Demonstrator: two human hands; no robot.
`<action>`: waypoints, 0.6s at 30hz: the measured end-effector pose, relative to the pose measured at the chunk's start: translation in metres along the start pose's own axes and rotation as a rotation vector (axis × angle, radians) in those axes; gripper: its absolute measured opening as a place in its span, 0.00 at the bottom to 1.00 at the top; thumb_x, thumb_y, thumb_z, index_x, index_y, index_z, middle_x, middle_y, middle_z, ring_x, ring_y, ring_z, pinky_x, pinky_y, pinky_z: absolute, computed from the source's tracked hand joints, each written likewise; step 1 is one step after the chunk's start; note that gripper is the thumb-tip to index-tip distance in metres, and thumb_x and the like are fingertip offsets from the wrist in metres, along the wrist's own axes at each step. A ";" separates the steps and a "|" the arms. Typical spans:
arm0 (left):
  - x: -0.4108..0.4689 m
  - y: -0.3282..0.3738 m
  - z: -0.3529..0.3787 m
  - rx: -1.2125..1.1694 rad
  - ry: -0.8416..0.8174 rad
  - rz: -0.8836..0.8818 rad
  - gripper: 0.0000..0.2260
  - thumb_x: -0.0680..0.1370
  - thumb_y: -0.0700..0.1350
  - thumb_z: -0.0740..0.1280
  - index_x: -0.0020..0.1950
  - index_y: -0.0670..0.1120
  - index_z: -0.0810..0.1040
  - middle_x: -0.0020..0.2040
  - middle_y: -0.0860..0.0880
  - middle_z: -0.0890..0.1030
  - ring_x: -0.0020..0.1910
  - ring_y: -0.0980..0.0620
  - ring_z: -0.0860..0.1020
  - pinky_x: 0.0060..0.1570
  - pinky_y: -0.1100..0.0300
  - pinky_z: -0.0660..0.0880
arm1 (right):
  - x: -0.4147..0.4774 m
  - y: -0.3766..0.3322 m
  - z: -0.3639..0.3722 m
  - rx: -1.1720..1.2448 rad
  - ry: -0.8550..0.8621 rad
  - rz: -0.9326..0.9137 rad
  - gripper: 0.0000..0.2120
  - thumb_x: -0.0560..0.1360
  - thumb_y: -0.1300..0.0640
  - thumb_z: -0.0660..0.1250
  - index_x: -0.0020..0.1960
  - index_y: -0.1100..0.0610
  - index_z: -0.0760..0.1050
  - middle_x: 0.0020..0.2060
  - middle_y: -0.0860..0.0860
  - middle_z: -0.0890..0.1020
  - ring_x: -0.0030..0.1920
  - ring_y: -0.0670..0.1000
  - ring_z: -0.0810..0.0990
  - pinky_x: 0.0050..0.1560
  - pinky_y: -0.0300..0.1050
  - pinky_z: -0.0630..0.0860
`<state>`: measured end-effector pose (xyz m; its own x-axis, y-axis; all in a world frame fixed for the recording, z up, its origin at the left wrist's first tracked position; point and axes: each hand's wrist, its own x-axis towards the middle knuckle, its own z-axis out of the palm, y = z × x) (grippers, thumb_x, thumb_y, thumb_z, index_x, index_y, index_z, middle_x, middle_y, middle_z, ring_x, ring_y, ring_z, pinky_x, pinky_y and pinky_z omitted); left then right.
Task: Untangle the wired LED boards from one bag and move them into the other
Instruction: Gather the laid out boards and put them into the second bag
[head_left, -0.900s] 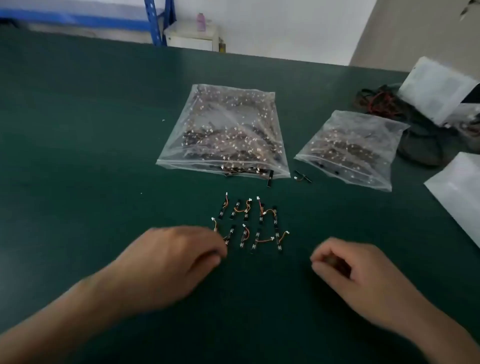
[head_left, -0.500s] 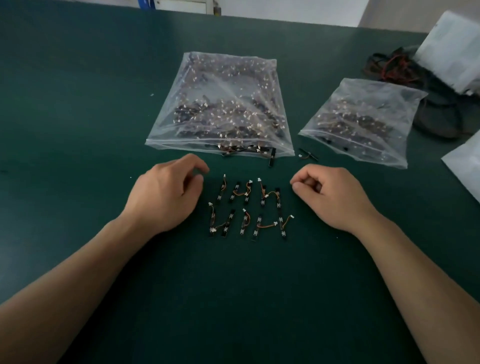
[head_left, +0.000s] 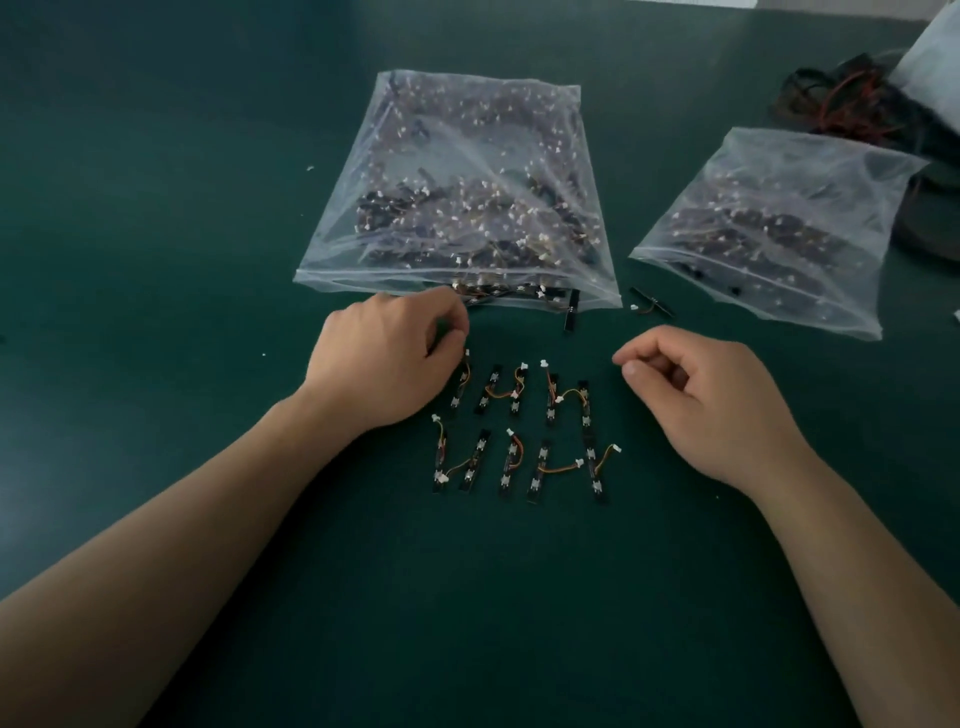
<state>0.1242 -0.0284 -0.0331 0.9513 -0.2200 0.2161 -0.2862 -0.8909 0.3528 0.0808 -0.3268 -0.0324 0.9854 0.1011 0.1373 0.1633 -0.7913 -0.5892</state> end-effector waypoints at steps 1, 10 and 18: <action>-0.004 -0.003 -0.001 -0.018 0.001 0.007 0.04 0.81 0.49 0.66 0.49 0.59 0.77 0.30 0.58 0.76 0.31 0.61 0.74 0.32 0.63 0.64 | -0.003 0.000 -0.001 0.017 -0.002 -0.003 0.06 0.80 0.50 0.67 0.51 0.40 0.82 0.41 0.37 0.82 0.35 0.46 0.79 0.40 0.52 0.80; -0.007 -0.005 0.001 -0.023 0.005 0.050 0.06 0.79 0.47 0.68 0.48 0.60 0.77 0.29 0.57 0.74 0.28 0.59 0.73 0.31 0.61 0.69 | 0.017 -0.004 0.004 -0.155 0.042 -0.034 0.17 0.79 0.37 0.62 0.39 0.45 0.78 0.29 0.43 0.79 0.31 0.46 0.78 0.32 0.43 0.72; -0.014 -0.008 -0.003 -0.079 -0.022 0.083 0.08 0.77 0.49 0.61 0.54 0.60 0.76 0.37 0.59 0.77 0.36 0.56 0.76 0.31 0.60 0.69 | 0.024 0.000 0.005 -0.085 0.025 -0.126 0.22 0.82 0.42 0.59 0.33 0.52 0.67 0.24 0.49 0.72 0.26 0.51 0.72 0.29 0.45 0.68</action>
<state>0.1126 -0.0173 -0.0364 0.9261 -0.3009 0.2275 -0.3711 -0.8353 0.4056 0.1045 -0.3210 -0.0331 0.9557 0.1886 0.2260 0.2796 -0.8216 -0.4969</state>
